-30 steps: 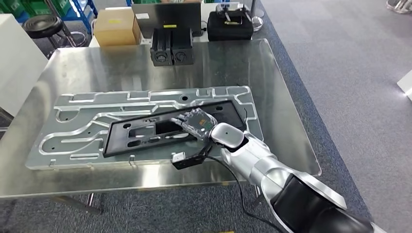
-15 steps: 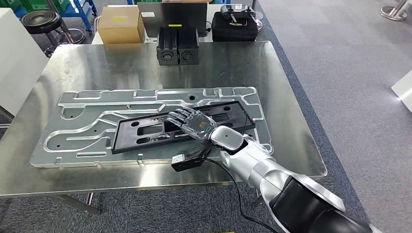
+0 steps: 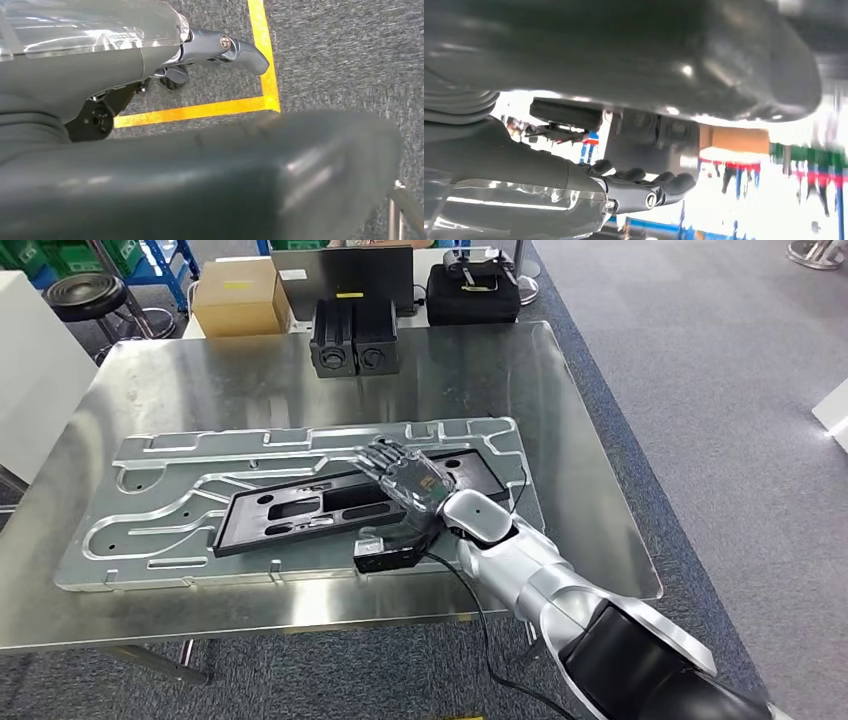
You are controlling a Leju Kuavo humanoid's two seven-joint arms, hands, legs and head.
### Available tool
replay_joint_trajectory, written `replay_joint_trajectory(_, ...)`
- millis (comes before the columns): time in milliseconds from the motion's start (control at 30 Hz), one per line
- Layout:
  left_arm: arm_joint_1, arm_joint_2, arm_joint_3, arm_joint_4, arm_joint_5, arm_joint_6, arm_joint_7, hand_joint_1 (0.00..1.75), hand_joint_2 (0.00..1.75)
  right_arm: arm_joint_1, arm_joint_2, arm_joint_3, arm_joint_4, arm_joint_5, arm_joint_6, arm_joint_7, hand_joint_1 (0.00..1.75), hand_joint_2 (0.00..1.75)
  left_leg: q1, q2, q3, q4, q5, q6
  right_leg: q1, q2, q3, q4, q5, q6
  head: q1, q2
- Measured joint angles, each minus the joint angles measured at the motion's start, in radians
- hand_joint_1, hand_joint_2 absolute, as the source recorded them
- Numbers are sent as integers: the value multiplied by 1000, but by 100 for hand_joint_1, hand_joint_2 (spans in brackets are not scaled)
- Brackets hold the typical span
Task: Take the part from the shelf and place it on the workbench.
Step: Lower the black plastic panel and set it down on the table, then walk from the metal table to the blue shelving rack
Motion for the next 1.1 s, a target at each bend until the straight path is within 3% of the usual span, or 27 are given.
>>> replay_joint_trajectory(67,2,0,0,0,0,0,-3,0,0,17,-7,-39,-42,-106,-35,-74,0,0,3,0,-60,136,-65,-7,1,0,1,0,0,-3,0,0)
replay_joint_trajectory(100,3,0,1,0,0,0,-5,0,0,37,-17,-67,-84,-179,-55,-118,0,0,4,0,-84,187,-80,-10,1,0,1,1,-1,-3,0,0)
replay_joint_trajectory(133,5,1,1,0,0,0,-7,0,0,64,-32,-100,-146,-257,-73,-155,0,0,5,0,-92,204,-77,-12,1,-1,2,2,-2,-2,0,0)
replay_joint_trajectory(167,6,3,2,0,0,0,-7,0,0,97,-51,-137,-227,-330,-85,-177,0,0,6,0,-79,178,-54,-13,0,-1,3,4,-4,0,0,0)
replay_joint_trajectory(233,9,6,5,0,0,-2,-8,0,0,173,-102,-224,-431,-455,-95,-188,0,0,10,0,-13,44,11,-14,-1,-5,6,11,-13,9,0,0)
replay_joint_trajectory(300,12,8,11,0,0,-8,-12,0,0,260,-159,-328,-653,-555,-98,-200,0,0,11,-3,37,-57,42,-5,3,-9,4,21,-21,20,0,0)
replay_joint_trajectory(400,20,9,23,0,0,-15,-18,0,0,373,-223,-475,-917,-620,-79,-224,0,0,8,-5,44,-75,40,17,5,-10,2,24,-24,35,0,0)
replay_joint_trajectory(467,21,9,27,0,0,-18,-23,0,0,419,-250,-542,-1026,-629,-79,-240,0,0,9,-2,45,-79,43,28,1,-7,-9,52,-47,46,0,0)
replay_joint_trajectory(567,17,9,36,0,0,-31,-41,0,0,499,-277,-635,-1164,-637,-126,-270,0,0,9,2,45,-80,43,41,-2,-5,-91,233,-142,60,0,0)
replay_joint_trajectory(600,17,9,40,0,0,-37,-47,0,0,537,-284,-673,-1208,-637,-144,-278,0,0,9,1,44,-80,43,43,-3,-4,-118,290,-161,63,0,0)
replay_joint_trajectory(633,18,9,45,0,0,-43,-54,0,0,576,-291,-717,-1252,-636,-157,-285,0,0,9,-1,45,-80,43,44,-3,-4,-129,313,-161,63,0,0)
replay_joint_trajectory(667,19,9,49,0,0,-48,-59,0,0,615,-297,-764,-1292,-637,-164,-292,0,0,9,-3,46,-80,42,44,-3,-4,-123,296,-142,62,0,0)
replay_joint_trajectory(733,21,9,55,0,3,-58,-66,0,0,689,-303,-861,-1364,-651,-153,-305,0,0,8,-5,48,-80,41,42,-2,-5,-60,167,-74,53,0,0)
replay_joint_trajectory(800,21,7,59,0,5,-68,-67,0,0,761,-304,-966,-1412,-684,-115,-322,0,0,4,-5,50,-79,39,37,4,-6,-2,47,-32,43,0,0)
replay_joint_trajectory(867,20,6,60,0,4,-77,-67,0,0,842,-304,-1079,-1432,-714,-77,-336,0,0,2,-6,51,-79,40,28,10,-6,10,18,-27,37,0,0)
replay_joint_trajectory(933,22,5,60,0,4,-82,-67,0,0,921,-301,-1180,-1432,-733,-55,-342,0,0,1,-5,50,-76,35,18,5,-8,10,13,-20,27,0,0)
replay_joint_trajectory(1000,22,5,61,0,4,-84,-67,0,0,983,-295,-1255,-1430,-741,-46,-343,0,0,0,-4,36,-30,-13,9,-2,-10,7,5,-11,15,0,0)
replay_joint_trajectory(1100,22,4,68,0,4,-85,-69,0,0,1049,-277,-1338,-1401,-706,-33,-339,0,0,4,-3,-18,149,-131,3,-1,-11,-7,5,0,8,0,0)
